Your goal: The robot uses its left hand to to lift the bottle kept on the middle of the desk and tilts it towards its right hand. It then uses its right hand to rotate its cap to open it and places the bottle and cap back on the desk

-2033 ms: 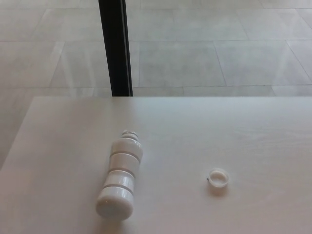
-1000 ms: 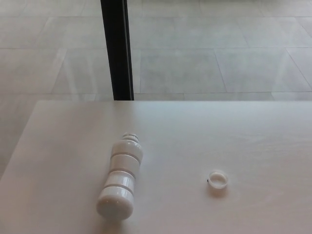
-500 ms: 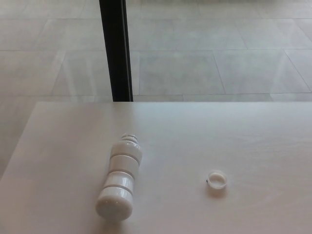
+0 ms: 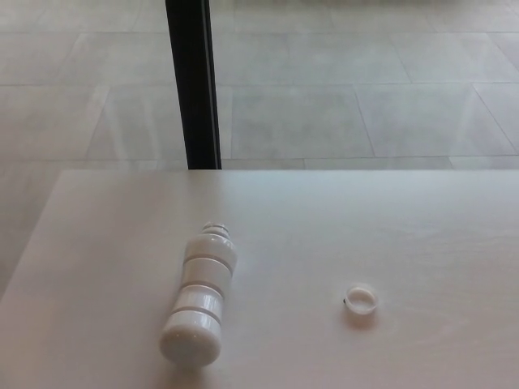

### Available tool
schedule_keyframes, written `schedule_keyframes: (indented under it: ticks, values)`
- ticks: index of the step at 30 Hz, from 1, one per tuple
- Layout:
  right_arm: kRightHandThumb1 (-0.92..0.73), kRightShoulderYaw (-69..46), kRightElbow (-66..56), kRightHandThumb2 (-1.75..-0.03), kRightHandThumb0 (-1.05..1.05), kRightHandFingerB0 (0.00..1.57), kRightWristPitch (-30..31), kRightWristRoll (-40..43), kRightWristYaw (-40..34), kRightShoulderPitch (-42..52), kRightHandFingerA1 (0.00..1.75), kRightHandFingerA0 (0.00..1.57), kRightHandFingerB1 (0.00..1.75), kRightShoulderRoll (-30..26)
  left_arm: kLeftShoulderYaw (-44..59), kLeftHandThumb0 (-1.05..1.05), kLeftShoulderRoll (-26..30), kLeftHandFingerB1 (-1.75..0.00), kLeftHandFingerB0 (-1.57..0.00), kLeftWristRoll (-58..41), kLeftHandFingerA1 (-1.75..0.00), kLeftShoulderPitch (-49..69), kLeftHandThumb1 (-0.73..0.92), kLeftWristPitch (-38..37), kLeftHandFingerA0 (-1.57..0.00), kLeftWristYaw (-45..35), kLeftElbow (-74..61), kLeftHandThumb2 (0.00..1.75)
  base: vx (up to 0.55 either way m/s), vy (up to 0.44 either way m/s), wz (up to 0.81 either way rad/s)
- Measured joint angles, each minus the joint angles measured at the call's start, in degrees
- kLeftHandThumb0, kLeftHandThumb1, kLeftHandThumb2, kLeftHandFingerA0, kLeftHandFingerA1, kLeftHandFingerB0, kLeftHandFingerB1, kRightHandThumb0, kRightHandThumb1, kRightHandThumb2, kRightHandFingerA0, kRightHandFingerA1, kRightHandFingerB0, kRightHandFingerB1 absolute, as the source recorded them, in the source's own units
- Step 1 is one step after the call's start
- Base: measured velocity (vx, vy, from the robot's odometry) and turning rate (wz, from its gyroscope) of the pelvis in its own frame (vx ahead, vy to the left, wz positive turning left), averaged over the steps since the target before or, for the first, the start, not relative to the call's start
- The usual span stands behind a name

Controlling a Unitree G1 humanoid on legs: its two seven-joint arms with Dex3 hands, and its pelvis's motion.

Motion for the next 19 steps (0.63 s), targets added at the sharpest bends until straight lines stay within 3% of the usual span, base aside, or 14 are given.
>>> schedule_keyframes:
  ticks: [1, 2, 3, 4, 5, 6, 7, 8, 9, 11, 12, 13, 14, 19]
  values:
    - [-0.66, 0.5, 0.1, -0.60, -0.75, 0.12, 0.0, 0.3, 0.1, 0.1, 0.80, 0.24, 0.59, -0.1, 0.1, -0.50, 0.1, -0.49, -0.04, -0.4, -0.39, -0.2, 0.84, -0.3, -0.16, -0.1, 0.3, 0.65, 0.00, 0.000, 0.00]
    - [-0.66, 1.0, 0.2, -0.60, -0.77, 0.15, 0.0, 0.6, 0.2, 0.2, 0.82, 0.25, 0.60, -0.1, 0.2, -0.31, 0.2, -0.56, -0.05, -0.6, -0.50, -0.4, 0.69, -0.6, 0.00, -0.2, 0.5, 1.17, 0.00, 0.000, 0.00]
    - [-0.65, 1.3, 0.3, -0.60, -0.77, 0.14, 0.0, 0.7, 0.2, 0.3, 0.83, 0.26, 0.60, -0.1, 0.1, -0.51, 0.2, -0.51, -0.05, -0.8, -0.38, -0.5, 0.84, -0.8, -0.16, -0.3, 0.6, 0.66, 0.00, 0.000, 0.00]
    - [-0.50, 1.8, 0.4, -0.88, -0.77, 0.15, 0.0, 1.0, 0.2, 0.3, 0.75, 0.33, 0.60, -0.1, -0.1, -0.50, 0.3, -0.54, -0.12, -0.8, -0.37, -0.6, 0.84, -1.1, -0.16, -0.4, 0.7, 0.65, 0.00, 0.000, 0.00]
    - [-0.50, 2.1, 0.4, -0.88, -0.77, 0.15, 0.0, 1.3, 0.2, 0.3, 0.75, 0.33, 0.60, -0.2, -0.3, -0.50, 0.3, -0.54, -0.12, -0.9, -0.37, -0.7, 0.84, -1.3, -0.16, -0.5, 0.8, 0.65, 0.00, 0.000, 0.00]
    - [-0.63, 2.3, 0.5, -0.59, -0.78, 0.15, 0.0, 1.5, 0.1, 0.2, 0.85, 0.30, 0.62, -0.2, -0.3, -0.50, 0.3, -0.50, -0.13, -1.1, -0.37, -0.8, 0.83, -1.6, -0.18, -0.6, 0.9, 0.65, 0.00, 0.000, 0.00]
    - [-0.63, 2.5, 0.5, -0.59, -0.78, 0.15, 0.1, 1.8, 0.1, 0.3, 0.85, 0.30, 0.62, -0.2, -0.3, -0.50, 0.4, -0.50, -0.13, -1.2, -0.37, -0.8, 0.83, -1.8, -0.18, -0.7, 1.0, 0.65, 0.00, 0.000, 0.00]
    - [-0.67, 2.7, 0.5, -0.60, -0.77, 0.15, 0.2, 2.1, 0.1, 0.3, 0.82, 0.34, 0.61, -0.2, -0.4, -0.52, 0.5, -0.52, -0.17, -1.4, -0.41, -1.0, 0.84, -1.9, -0.26, -0.8, 1.4, 0.66, 0.00, 0.000, 0.00]
    - [-0.50, 3.0, 0.5, -0.89, -0.78, 0.18, 0.2, 2.3, 0.1, 0.3, 0.76, 0.36, 0.61, -0.2, -0.5, -0.52, 0.6, -0.51, -0.12, -1.5, -0.40, -1.2, 0.84, -1.9, -0.24, -0.8, 1.6, 0.65, 0.00, 0.000, 0.00]
    - [-0.49, 4.1, 0.5, -0.88, -0.77, 0.18, 0.2, 2.5, 0.0, 0.4, 0.76, 0.36, 0.62, -0.3, -1.0, -0.51, 0.8, -0.51, -0.08, -1.5, -0.40, -1.3, 0.84, -2.1, -0.20, -0.8, 2.0, 0.66, 0.00, 0.000, 0.00]
    - [-0.49, 4.5, 0.5, -0.89, -0.77, 0.17, 0.2, 2.7, -0.1, 0.4, 0.77, 0.38, 0.61, -0.3, -1.2, -0.55, 0.8, -0.56, -0.11, -1.6, -0.52, -1.3, 0.66, -2.1, -0.18, -0.8, 2.1, 0.93, 0.00, 0.000, 0.00]
    - [-0.49, 4.8, 0.5, -0.89, -0.77, 0.17, 0.1, 2.9, -0.1, 0.5, 0.77, 0.38, 0.61, -0.4, -1.3, -0.55, 0.8, -0.56, -0.11, -1.6, -0.52, -1.3, 0.66, -2.2, -0.18, -0.8, 2.3, 0.93, 0.00, 0.000, 0.00]
    - [-0.48, 5.0, 0.5, -0.88, -0.78, 0.18, 0.1, 3.0, -0.2, 0.6, 0.77, 0.38, 0.61, -0.4, -1.4, -0.50, 0.9, -0.51, -0.17, -1.7, -0.42, -1.3, 0.83, -2.3, -0.26, -0.8, 2.3, 0.64, 0.00, 0.000, 0.00]
    - [-0.48, 6.0, 0.0, -0.87, -0.78, 0.19, 0.1, 3.8, -0.4, 0.5, 0.76, 0.35, 0.62, -0.4, -1.7, -0.52, 0.9, -0.52, -0.17, -1.9, -0.41, -1.8, 0.84, -2.3, -0.24, -0.7, 2.6, 0.65, 0.00, 0.000, 0.00]
